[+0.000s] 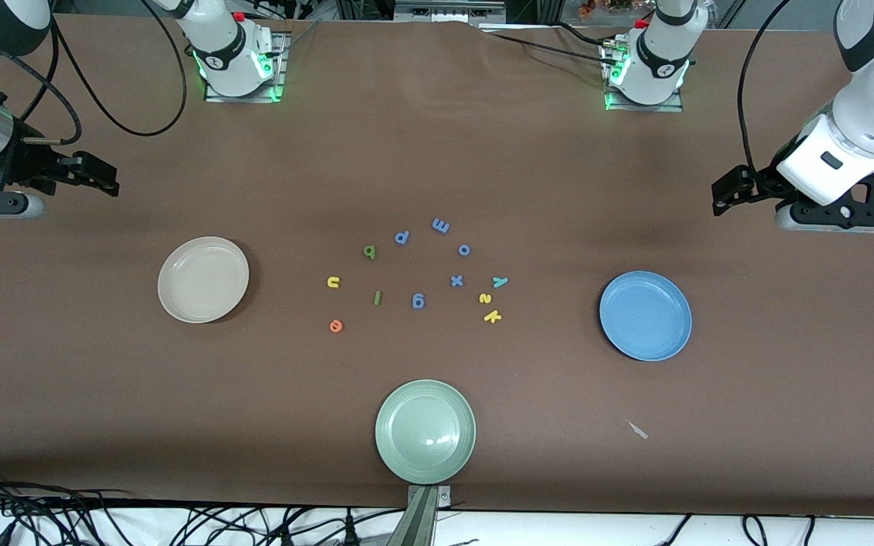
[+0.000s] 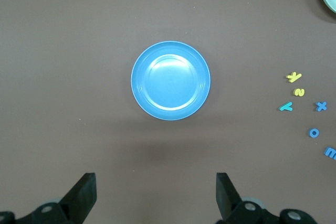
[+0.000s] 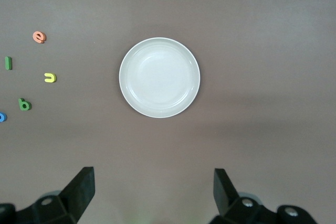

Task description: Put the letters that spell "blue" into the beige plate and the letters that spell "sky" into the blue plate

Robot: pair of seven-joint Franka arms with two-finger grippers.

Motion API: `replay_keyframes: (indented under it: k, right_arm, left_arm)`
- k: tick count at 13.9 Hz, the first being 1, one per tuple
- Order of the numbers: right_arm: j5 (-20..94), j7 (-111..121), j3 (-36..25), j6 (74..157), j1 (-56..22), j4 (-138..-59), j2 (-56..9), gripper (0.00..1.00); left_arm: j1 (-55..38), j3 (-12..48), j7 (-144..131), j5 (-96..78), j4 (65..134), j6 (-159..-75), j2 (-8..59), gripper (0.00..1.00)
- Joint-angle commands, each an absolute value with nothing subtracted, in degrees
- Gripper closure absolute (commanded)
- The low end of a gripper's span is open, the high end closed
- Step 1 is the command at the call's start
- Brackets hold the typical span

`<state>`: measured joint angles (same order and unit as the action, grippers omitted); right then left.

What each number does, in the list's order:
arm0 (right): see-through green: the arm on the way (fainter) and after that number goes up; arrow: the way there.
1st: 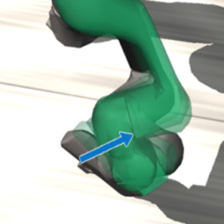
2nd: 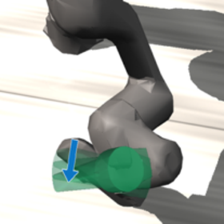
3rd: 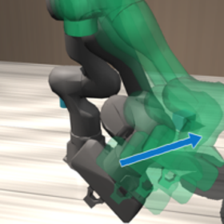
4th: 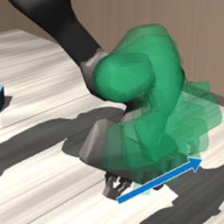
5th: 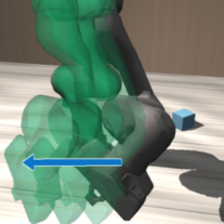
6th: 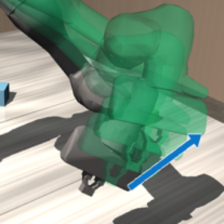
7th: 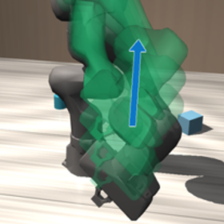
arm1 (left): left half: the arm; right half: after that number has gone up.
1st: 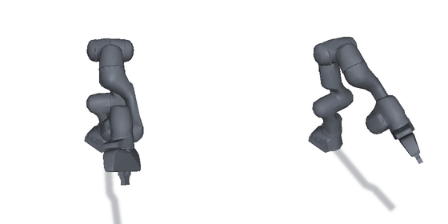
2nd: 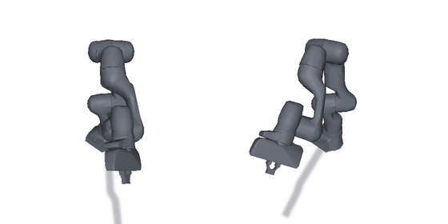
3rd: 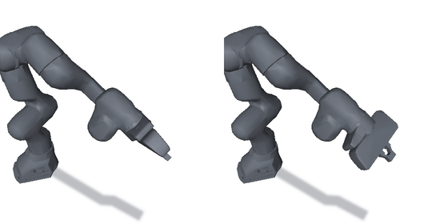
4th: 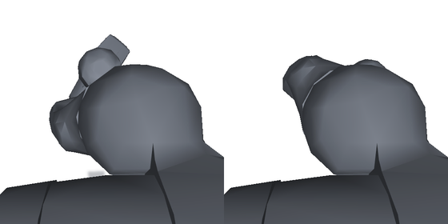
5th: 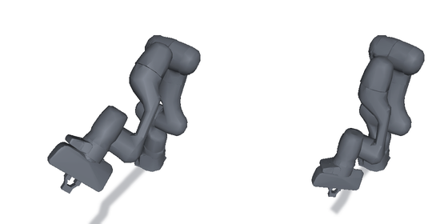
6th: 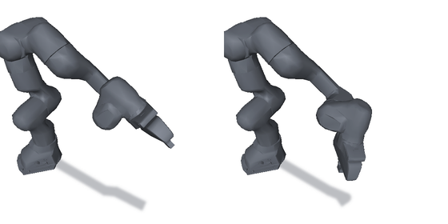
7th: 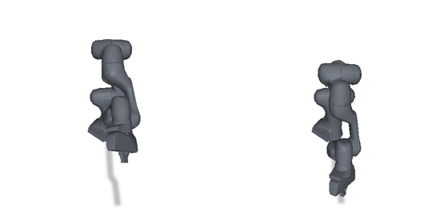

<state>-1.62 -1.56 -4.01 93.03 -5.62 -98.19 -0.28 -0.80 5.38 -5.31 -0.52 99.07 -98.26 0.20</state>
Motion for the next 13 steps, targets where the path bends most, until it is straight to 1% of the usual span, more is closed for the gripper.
replay_keyframes:
  k: [1,13]
  right_arm:
    - [-2.6,-2.1,-4.0,92.7,-5.7,-97.5,-0.5,0.0]
    - [-2.8,-2.0,-4.1,93.4,-5.3,-97.4,-0.6,0.0]
  left_arm:
    - [-0.6,5.5,-4.7,-0.7,99.2,-98.3,-0.4,0.0]
    - [-0.6,5.5,-4.7,-0.7,99.2,-98.3,-0.4,0.0]
